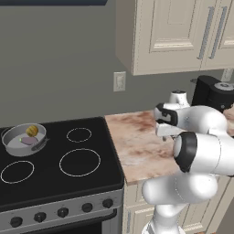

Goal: Put the eggplant and squash in the pot. Retrieve the spatula and lightly stir the vegetables in the pot.

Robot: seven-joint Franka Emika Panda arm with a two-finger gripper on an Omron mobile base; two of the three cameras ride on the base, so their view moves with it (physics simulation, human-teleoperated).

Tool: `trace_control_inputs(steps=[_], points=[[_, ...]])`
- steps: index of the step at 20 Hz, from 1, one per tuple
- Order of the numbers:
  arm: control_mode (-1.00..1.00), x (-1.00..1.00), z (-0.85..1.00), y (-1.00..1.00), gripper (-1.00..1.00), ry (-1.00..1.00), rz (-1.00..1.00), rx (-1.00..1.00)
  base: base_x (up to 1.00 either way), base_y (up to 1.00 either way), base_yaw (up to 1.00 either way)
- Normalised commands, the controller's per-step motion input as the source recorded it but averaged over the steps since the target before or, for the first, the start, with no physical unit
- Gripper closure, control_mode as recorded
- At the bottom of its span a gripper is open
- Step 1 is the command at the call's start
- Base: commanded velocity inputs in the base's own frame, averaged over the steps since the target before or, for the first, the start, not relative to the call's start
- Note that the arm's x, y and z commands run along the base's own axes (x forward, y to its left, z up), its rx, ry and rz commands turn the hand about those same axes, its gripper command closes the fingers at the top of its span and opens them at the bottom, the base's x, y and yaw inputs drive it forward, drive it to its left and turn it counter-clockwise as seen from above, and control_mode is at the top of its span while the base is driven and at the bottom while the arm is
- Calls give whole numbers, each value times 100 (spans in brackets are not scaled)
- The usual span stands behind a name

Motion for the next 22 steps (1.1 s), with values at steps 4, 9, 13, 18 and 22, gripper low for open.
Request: trace_control_inputs(steps=[4, 9, 13, 18, 22], points=[[-100, 0, -8, -49, -100, 0, 0, 6, 0, 0, 0], [-100, 0, 0, -57, -100, 0, 0, 11, 0, 0, 0], [-100, 0, 0, -36, -100, 0, 9, 4, 0, 0, 0], [-100, 1, -7, -16, -100, 0, 18, 0, 0, 0, 0], [-100, 0, -42, 0, -100, -12, 10, 0, 0, 0, 0]])
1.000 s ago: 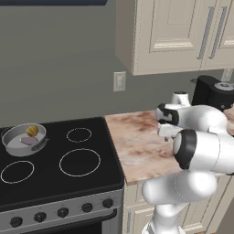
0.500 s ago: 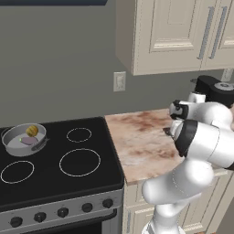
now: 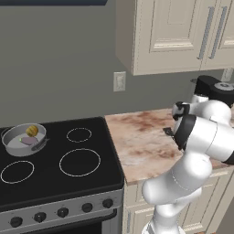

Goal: Put the eggplant and squash in the pot. Retrieve the spatula and lightly stir the vegetables in the pot.

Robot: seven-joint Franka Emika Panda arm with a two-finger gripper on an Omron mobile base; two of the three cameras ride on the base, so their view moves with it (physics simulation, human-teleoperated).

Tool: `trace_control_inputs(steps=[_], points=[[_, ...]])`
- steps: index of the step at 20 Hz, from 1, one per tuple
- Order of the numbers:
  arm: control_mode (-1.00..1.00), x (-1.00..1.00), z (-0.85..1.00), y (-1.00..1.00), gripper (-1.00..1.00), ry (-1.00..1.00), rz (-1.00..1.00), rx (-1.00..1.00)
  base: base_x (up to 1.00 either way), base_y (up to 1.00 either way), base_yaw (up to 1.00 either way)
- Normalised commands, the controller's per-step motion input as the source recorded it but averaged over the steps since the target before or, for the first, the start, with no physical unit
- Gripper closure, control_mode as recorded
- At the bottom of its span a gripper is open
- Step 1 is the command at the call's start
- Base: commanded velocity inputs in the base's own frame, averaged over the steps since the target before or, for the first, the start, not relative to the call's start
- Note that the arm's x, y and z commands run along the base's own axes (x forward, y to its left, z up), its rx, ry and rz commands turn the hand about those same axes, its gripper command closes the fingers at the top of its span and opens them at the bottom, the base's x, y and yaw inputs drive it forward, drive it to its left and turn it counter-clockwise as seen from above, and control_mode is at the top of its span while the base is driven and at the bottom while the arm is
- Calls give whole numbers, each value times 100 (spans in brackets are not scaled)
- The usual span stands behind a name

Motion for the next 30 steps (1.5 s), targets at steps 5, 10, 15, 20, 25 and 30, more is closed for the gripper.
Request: trace_control_inputs(steps=[5, 10, 15, 20, 25, 30], points=[[-100, 1, -20, 0, -100, -5, 3, 0, 0, 0, 0], [-100, 14, -13, 5, -100, -2, 0, -3, 0, 0, 0], [-100, 3, -14, 5, -100, -1, 0, -3, 0, 0, 0], [-100, 0, -17, 0, -100, -5, 0, 0, 0, 0, 0], [-100, 0, -13, 5, -100, 0, 0, 0, 0, 0, 0], [-100, 0, -20, 2, -100, 0, 0, 0, 0, 0, 0]])
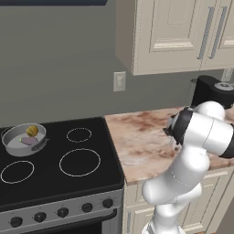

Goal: Put the eggplant and squash in the pot. Retrieve the spatula and lightly stir the vegetables in the pot.

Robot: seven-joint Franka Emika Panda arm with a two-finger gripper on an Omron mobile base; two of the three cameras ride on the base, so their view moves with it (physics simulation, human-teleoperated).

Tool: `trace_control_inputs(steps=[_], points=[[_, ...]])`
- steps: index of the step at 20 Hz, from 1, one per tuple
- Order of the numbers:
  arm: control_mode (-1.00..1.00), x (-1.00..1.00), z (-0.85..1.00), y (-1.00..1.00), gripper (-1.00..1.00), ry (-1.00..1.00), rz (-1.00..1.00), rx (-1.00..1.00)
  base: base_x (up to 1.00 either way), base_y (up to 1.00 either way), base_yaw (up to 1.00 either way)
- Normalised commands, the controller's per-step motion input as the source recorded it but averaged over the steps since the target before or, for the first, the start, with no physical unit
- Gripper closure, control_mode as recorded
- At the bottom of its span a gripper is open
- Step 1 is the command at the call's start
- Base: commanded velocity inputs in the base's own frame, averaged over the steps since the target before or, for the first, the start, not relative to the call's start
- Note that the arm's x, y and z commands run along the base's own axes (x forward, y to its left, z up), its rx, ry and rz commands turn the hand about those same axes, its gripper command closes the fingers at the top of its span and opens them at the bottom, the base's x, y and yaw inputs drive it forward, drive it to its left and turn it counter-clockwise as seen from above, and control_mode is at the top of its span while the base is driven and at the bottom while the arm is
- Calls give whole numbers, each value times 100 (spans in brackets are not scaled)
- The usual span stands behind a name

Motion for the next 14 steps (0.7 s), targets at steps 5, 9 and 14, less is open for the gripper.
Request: trace_control_inputs(steps=[5, 9, 14], points=[[-100, 0, -25, 0, -100, 0, 0, 0, 0, 0, 0], [-100, 0, -22, 0, -100, 0, 0, 0, 0, 0, 0], [-100, 0, -10, 0, -100, 0, 0, 0, 0, 0, 0]])
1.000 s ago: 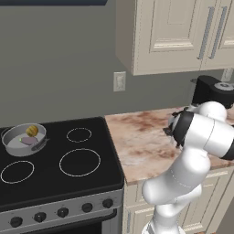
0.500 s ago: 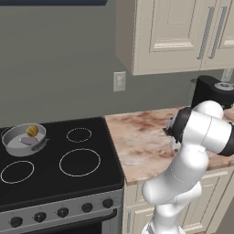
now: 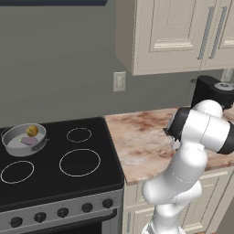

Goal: Put the eggplant and squash in the pot. Retrieve the spatula and lightly stir the vegetables in the pot.

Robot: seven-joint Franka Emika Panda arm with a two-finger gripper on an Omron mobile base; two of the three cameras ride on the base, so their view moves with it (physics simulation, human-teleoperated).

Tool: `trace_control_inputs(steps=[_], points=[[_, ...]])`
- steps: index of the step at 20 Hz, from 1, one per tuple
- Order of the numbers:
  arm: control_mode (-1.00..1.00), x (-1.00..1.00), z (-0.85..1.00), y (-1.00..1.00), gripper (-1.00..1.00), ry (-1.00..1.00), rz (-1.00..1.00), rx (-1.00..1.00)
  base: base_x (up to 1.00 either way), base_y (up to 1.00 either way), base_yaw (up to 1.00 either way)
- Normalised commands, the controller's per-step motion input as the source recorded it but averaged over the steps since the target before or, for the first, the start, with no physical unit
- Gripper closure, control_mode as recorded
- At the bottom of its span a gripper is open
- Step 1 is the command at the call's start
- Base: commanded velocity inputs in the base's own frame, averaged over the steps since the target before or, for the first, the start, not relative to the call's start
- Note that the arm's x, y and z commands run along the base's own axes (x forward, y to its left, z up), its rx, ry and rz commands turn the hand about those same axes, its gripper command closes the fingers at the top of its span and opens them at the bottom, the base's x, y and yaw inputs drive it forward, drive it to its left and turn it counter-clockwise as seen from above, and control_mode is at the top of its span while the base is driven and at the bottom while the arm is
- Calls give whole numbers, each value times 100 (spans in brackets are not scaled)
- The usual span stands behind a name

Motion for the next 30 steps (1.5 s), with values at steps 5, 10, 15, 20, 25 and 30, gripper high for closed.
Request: trace_control_inputs(steps=[5, 10, 15, 20, 25, 30], points=[[-100, 0, 0, 0, -100, 0, 0, 0, 0, 0, 0], [-100, 0, 0, 0, -100, 0, 0, 0, 0, 0, 0], [-100, 0, 0, 0, 100, 1, 0, 0, 0, 0, 0], [-100, 0, 0, 0, 100, 1, 0, 0, 0, 0, 0], [-100, 0, 0, 0, 100, 1, 0, 0, 0, 0, 0], [-100, -38, 55, 0, 100, 0, 1, -1, 0, 0, 0]])
